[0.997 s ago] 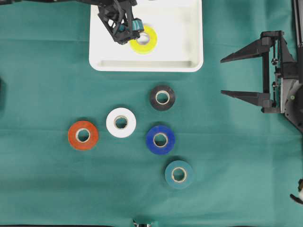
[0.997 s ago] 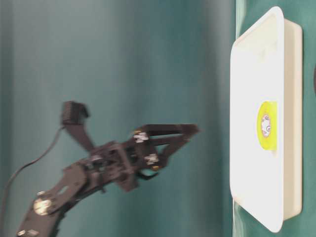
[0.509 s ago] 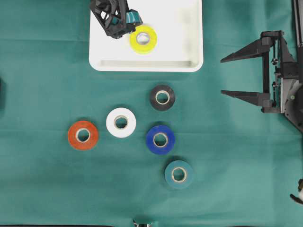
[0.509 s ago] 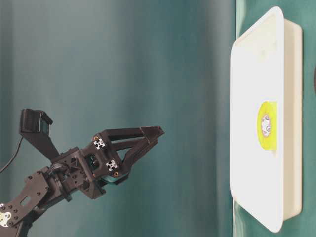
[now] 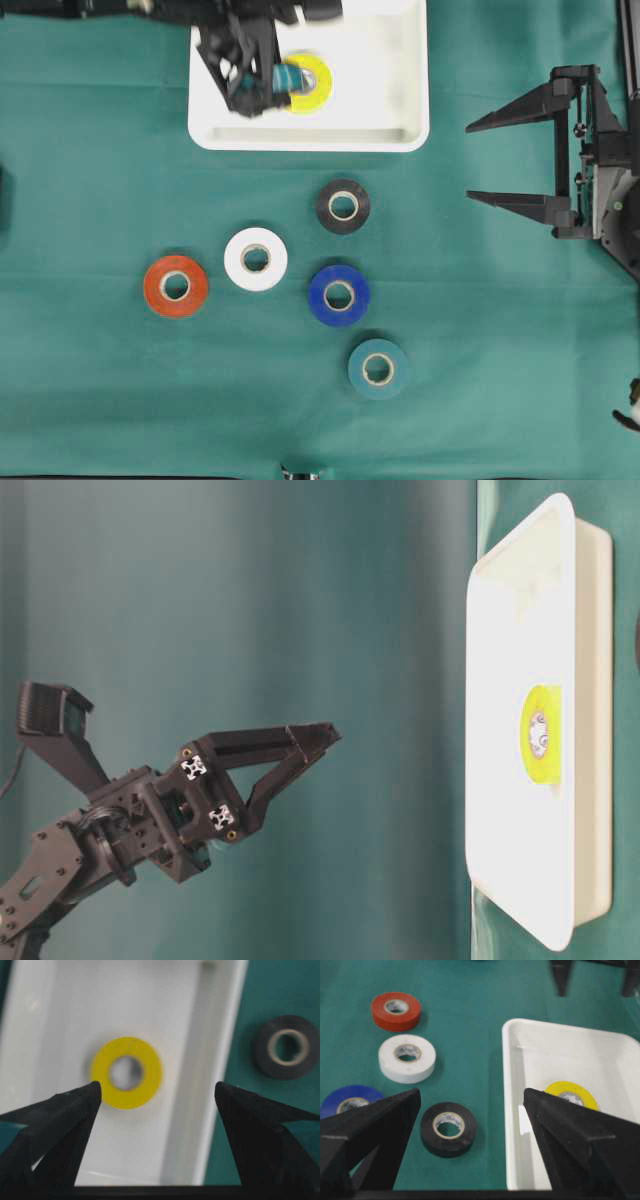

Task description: Pick up the tape from a random location and place it into the white case.

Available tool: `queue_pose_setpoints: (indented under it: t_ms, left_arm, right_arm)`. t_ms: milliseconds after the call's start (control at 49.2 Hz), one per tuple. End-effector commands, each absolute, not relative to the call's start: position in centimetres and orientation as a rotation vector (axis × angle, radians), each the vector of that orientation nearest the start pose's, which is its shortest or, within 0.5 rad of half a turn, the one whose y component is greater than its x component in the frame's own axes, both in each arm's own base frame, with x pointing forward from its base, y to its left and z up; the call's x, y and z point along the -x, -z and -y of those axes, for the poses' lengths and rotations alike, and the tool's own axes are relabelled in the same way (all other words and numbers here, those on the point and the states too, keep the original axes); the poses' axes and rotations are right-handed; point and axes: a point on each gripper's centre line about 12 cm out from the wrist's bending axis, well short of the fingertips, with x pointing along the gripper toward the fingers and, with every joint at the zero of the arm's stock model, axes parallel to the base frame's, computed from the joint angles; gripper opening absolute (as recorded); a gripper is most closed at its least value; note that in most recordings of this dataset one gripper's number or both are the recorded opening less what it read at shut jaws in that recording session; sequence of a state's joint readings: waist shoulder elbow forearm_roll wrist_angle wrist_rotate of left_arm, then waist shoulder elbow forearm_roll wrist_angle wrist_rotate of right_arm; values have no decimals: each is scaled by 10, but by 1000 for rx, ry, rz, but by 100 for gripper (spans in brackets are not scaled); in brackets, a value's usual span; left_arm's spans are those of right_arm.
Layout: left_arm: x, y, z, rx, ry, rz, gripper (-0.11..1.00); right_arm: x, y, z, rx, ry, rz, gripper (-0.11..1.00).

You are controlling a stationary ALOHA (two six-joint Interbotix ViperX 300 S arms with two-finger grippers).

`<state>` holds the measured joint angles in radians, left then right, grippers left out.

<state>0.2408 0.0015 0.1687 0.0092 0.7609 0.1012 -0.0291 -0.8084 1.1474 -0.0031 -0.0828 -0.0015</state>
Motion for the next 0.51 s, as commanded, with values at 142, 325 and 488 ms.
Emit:
queue_pose_setpoints:
  t_ms: [142,325,488]
  left_arm:
    - [-416,-294,-39,-46,-47,-906,99]
    - [-414,-293,-9,-63,13,-905,99]
    - [-404,-292,-13,-53,1,-912,99]
  right_arm:
    - [-223,-252,6,-5,29,-242,92]
    - [-224,-253,7,-5,29,-242,92]
    - [-224,-254,7,-5,29,-239,92]
